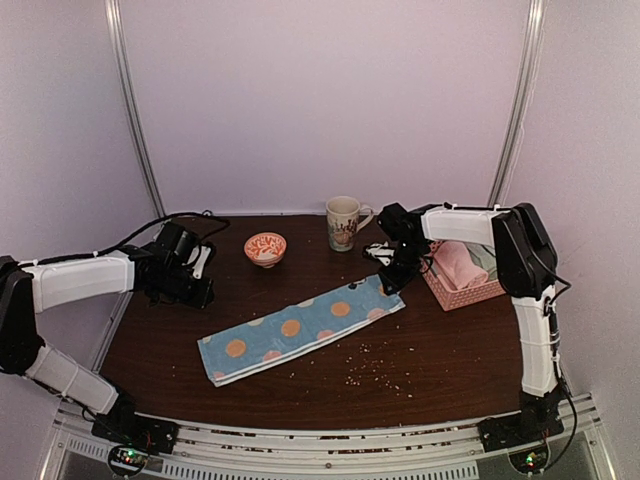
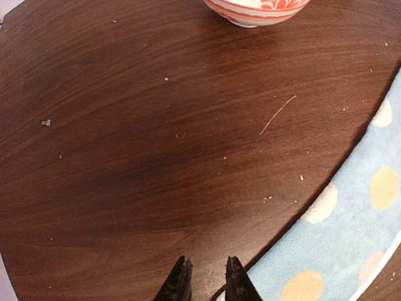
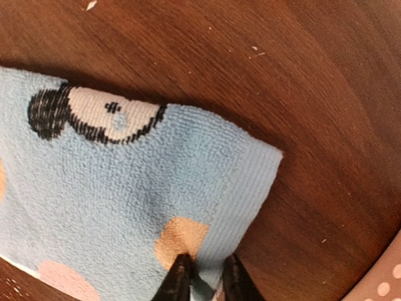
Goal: Roll the towels
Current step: Pick up the towel from the center of the board, then fold the towel at the center of the board.
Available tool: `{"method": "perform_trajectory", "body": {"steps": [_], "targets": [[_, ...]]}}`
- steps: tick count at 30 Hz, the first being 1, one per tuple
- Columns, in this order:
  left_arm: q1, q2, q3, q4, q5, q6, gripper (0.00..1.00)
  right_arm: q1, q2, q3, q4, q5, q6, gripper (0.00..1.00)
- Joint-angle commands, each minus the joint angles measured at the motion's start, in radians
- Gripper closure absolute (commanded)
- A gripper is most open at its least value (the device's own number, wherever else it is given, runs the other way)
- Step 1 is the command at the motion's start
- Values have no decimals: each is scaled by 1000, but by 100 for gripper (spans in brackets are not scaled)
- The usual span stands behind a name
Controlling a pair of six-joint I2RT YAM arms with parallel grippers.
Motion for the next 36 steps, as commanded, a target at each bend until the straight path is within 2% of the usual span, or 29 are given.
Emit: {"method": "perform_trajectory", "body": {"steps": [1, 5, 11, 19, 22, 31, 36], "targets": [[7, 6, -5, 34, 1, 4, 81, -11, 62, -10, 5, 0, 14, 88], [6, 8, -7, 34, -2, 4, 81, -21, 42, 4, 12, 40, 21, 100], [6, 11, -7, 34, -5, 2, 81, -46, -56, 50, 2, 27, 29, 100], [7, 22, -2, 30, -7, 9, 81, -52, -148, 109, -50, -73, 16, 100], [6, 22, -3, 26, -1, 9, 81, -52, -157, 126, -82, -145, 8, 100], [7, -21, -6, -9, 38, -7, 81, -28, -119, 171, -164, -551, 30, 100], [7, -7, -23, -13, 14, 20, 81, 30, -69, 219, -187, -680, 68, 100]]}}
